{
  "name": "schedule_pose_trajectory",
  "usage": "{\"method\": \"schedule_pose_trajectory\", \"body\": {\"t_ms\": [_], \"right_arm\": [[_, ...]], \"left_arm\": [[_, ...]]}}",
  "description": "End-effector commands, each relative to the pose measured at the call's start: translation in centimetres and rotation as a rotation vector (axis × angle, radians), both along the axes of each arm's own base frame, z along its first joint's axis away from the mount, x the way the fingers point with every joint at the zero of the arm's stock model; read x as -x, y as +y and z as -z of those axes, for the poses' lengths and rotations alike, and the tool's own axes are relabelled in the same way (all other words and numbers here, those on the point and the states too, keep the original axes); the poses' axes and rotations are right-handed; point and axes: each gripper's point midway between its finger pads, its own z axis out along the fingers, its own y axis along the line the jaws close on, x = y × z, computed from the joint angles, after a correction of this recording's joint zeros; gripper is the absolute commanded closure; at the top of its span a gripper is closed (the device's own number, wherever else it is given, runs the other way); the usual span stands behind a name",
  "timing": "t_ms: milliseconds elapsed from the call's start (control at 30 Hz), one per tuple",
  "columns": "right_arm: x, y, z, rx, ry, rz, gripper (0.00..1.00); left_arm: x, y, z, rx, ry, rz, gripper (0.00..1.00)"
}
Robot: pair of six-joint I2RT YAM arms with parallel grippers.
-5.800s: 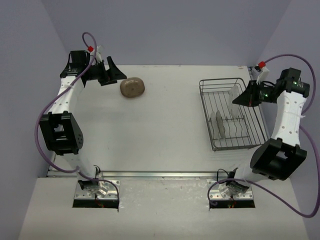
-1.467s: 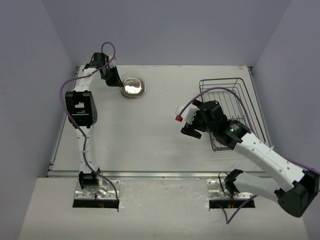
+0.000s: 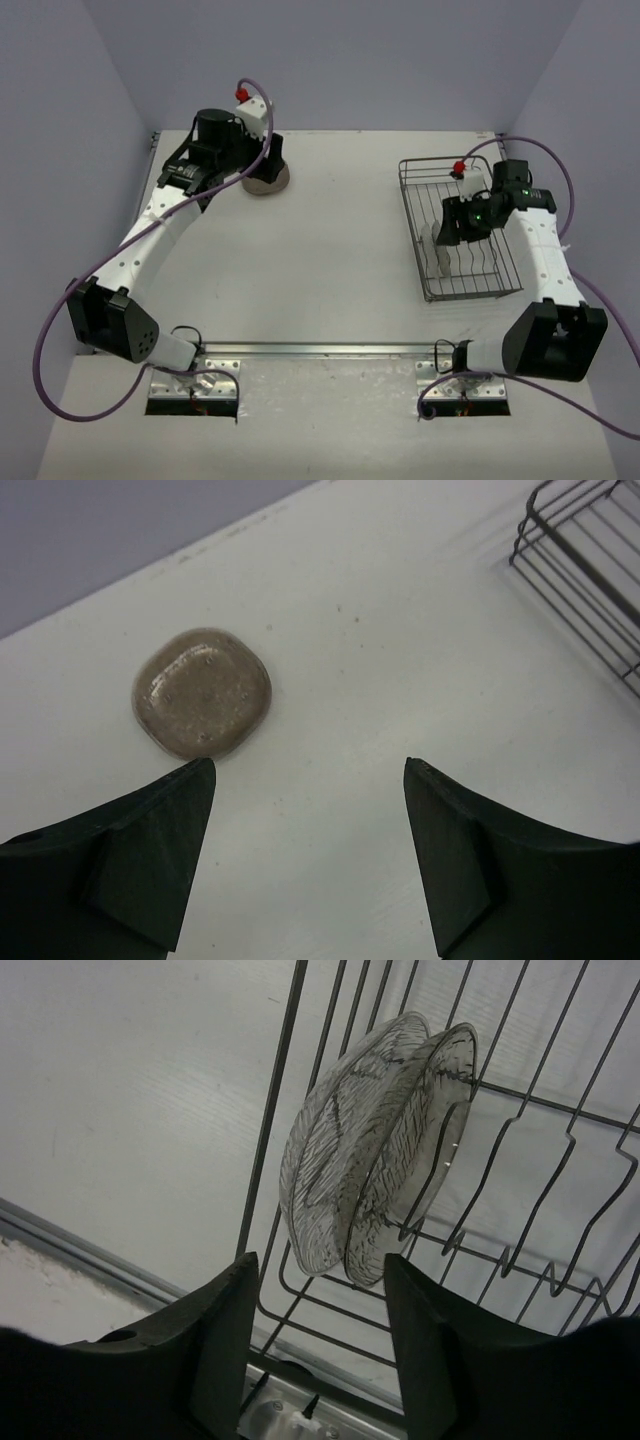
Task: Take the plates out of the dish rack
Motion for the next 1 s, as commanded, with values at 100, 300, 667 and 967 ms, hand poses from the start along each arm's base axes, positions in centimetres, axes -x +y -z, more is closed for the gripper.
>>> {"method": "schedule_pose_trajectory", "body": {"t_ms": [100, 300, 667, 967], "right_arm": [[-0.3, 0.2, 0.9, -0.051, 0.012, -0.114, 0.54], [-0.8, -0.1, 2.6, -0.052, 0.060, -0.144, 0.60], [-0.9, 0.5, 2.7, -0.179, 0.120, -0.187, 0.99], [-0.1, 2.2, -3.1, -0.402, 0.095, -0.228, 1.00]], "left_arm": [[-0.1, -0.4, 1.4, -0.040, -0.003, -0.003, 0.26], [0.0, -0.6, 1.3, -0.041, -0.004, -0.001, 0.26], [0.1, -0.6, 1.8, -0.050, 0.004, -0.001, 0.26], [0.2, -1.1, 2.5, -0.041, 0.018, 0.014, 0.22]]}}
